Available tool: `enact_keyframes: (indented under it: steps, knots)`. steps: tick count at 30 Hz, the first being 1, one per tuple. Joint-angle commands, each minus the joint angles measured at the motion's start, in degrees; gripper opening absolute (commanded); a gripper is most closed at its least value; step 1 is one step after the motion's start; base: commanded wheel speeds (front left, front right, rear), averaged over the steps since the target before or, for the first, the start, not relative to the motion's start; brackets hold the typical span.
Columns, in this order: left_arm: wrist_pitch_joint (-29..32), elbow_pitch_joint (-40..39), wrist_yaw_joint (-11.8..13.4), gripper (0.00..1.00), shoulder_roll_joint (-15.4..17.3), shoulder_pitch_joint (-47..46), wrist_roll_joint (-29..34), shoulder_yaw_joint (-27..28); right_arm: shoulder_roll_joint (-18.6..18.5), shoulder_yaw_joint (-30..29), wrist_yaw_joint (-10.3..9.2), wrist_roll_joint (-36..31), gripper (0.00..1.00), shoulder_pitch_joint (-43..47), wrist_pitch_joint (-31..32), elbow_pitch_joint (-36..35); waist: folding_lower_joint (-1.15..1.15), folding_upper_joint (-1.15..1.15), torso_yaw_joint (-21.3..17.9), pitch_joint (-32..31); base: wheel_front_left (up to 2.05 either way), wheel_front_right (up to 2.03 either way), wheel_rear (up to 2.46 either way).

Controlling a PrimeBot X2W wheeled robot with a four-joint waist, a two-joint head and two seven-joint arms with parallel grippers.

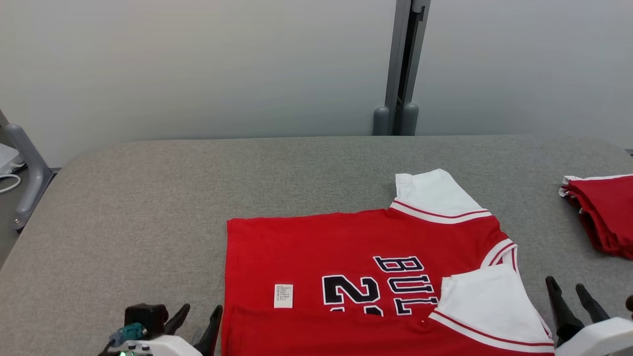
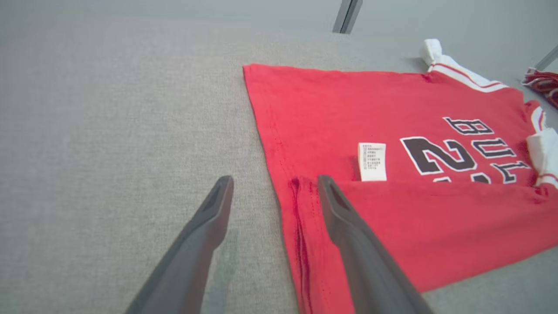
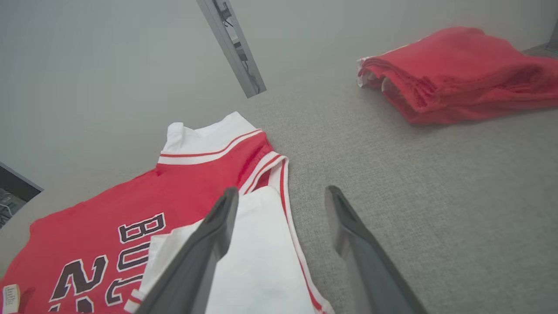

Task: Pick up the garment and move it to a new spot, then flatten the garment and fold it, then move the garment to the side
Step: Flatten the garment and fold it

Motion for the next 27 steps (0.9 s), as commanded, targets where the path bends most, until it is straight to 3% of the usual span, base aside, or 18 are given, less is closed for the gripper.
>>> enact_keyframes:
  steps: [1,13,14,15,17,27]
  knots:
    - [-0.58,-0.13,0.39,1.0,0.19,-1.02,0.05,0.57,0.21,-0.19,0.0,-0.21,1.0,-0.33,-0.57,-0.66,0.0,0.0,-0.22,0.09,0.0,0.0,0.0]
    - [-6.68,7.61,1.48,1.0,-2.27,-10.82,2.31,3.36,-0.24,1.62,0.0,-10.06,1.0,-4.06,-5.1,-9.93,0.0,0.0,-3.21,6.2,0.0,0.0,0.0]
    - [-6.68,8.97,1.75,1.0,-2.45,-12.3,2.92,3.12,-0.07,1.68,0.0,-10.8,1.0,-4.45,-5.19,-10.49,0.0,0.0,-3.46,7.32,0.0,0.0,0.0]
    - [-5.72,12.21,3.64,1.0,-2.05,-15.51,5.63,1.72,0.25,1.72,0.0,-11.8,1.0,-5.05,-5.32,-11.5,0.0,0.0,-4.04,9.76,0.0,0.0,0.0]
    - [-4.96,14.85,4.25,1.0,-2.74,-18.95,7.12,0.8,0.8,1.51,0.0,-12.16,1.0,-5.61,-5.32,-12.41,0.0,0.0,-4.65,11.83,0.0,0.0,0.0]
    - [-3.2,27.3,1.22,1.0,-3.68,-31.41,10.12,-1.56,2.28,0.99,0.0,-13.15,1.0,-7.36,-5.32,-15.02,0.0,0.0,-7.46,17.99,0.0,0.0,0.0]
